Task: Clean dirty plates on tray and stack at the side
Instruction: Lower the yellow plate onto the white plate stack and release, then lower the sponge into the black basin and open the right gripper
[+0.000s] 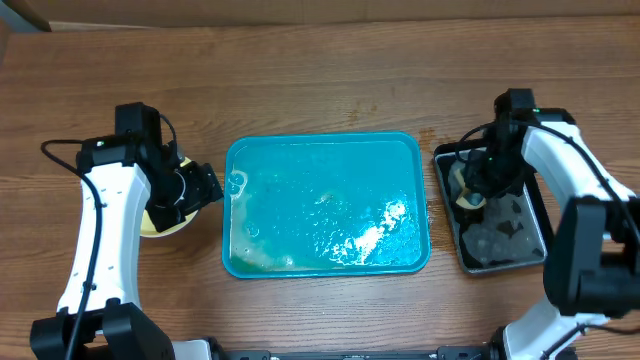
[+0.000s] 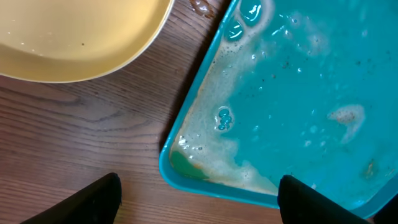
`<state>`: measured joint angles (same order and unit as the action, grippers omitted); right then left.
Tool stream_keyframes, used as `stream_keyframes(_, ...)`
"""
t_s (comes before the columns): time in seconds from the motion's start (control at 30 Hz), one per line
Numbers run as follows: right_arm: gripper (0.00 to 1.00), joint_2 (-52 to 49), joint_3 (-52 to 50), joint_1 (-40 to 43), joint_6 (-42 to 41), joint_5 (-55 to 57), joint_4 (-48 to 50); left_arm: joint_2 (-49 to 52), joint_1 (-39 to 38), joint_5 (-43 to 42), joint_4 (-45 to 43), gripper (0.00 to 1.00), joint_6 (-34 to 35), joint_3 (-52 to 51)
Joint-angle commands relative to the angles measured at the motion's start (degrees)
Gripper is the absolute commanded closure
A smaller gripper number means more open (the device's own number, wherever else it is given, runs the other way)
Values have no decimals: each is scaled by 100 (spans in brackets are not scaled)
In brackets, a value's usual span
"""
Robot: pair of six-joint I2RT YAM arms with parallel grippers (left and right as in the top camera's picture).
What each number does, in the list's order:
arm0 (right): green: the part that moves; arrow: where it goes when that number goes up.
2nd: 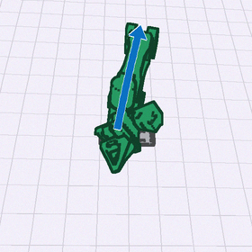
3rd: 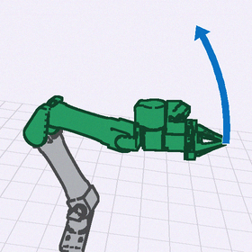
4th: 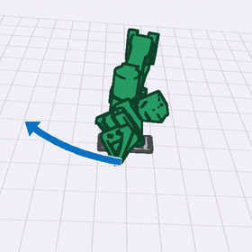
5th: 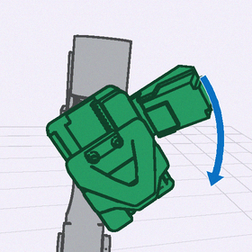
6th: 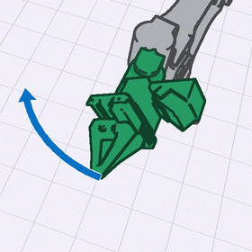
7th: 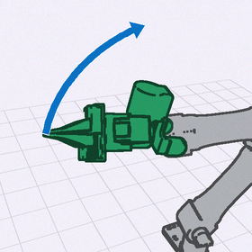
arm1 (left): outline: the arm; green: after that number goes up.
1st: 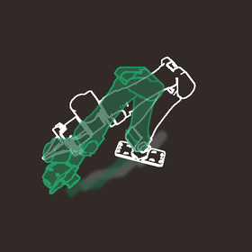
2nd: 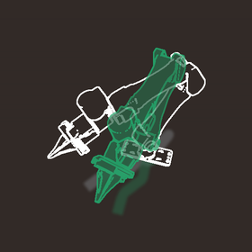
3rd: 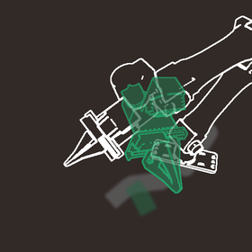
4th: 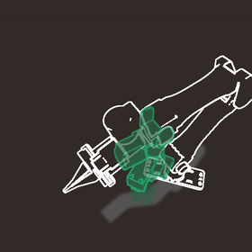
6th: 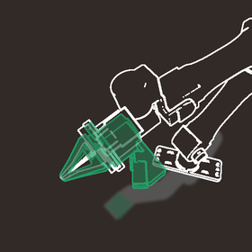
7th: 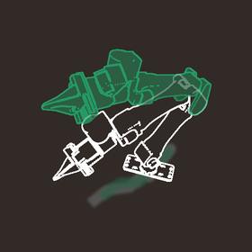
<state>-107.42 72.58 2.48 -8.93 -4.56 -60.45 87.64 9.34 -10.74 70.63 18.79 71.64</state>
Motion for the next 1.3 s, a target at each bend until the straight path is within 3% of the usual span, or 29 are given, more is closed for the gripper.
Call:
stream_keyframes(0.0, 89, -297, -22, 22, 44, -251, 103, 22, -37, -68, 7, 19, -168, 122)
stream_keyframes(0.1, 89, -603, -22, 101, 42, -505, 175, 22, -37, -66, 9, 19, -170, 122)
stream_keyframes(0.23, 80, -986, -22, 199, -249, -603, 210, 22, -37, -66, 7, 19, -195, 122)
stream_keyframes(0.4, 92, -1154, -22, 278, -1283, -603, 168, 22, -37, -66, 7, 19, -195, 122)
stream_keyframes(0.5, 94, -1154, -20, 278, -1478, -608, 164, 22, -37, -66, 7, 19, -195, 122)
stream_keyframes(0.57, 96, -1154, -20, 260, -1255, -765, 192, 22, -37, -66, 7, 20, -197, 122)
stream_keyframes(0.67, 96, -1154, -17, 225, 39, -1285, 214, 22, -37, -63, -7, 20, -208, 122)
stream_keyframes(0.7, 96, -1154, -17, 225, -31, -997, 149, 22, -37, -63, -13, 20, -208, 122)
stream_keyframes(0.8, 96, -1154, -17, 323, -1604, 396, -175, 22, -37, -66, -7, 21, -208, 122)
stream_keyframes(0.87, 96, -1154, -17, 391, -2262, 636, -330, 22, -37, -66, 15, 22, -208, 122)
stream_keyframes(0.93, 96, -1154, -17, 402, -1961, 24, -170, 22, -37, -66, 28, 22, -210, 122)
stream_keyframes(1.03, 96, -1154, -17, 369, 229, -1947, 146, 22, -37, -66, 13, 22, -210, 122)
stream_keyframes(1.1, 96, -1154, -17, 369, -146, -1633, 116, 22, -37, -68, 11, 22, -208, 122)
stream_keyframes(1.23, 96, -1154, -17, 409, -2166, 44, -317, 22, -37, -66, 57, 22, -210, 122)
stream_keyframes(1.27, 96, -1154, -17, 407, -1917, -249, -232, 22, -37, -66, 72, 22, -210, 122)
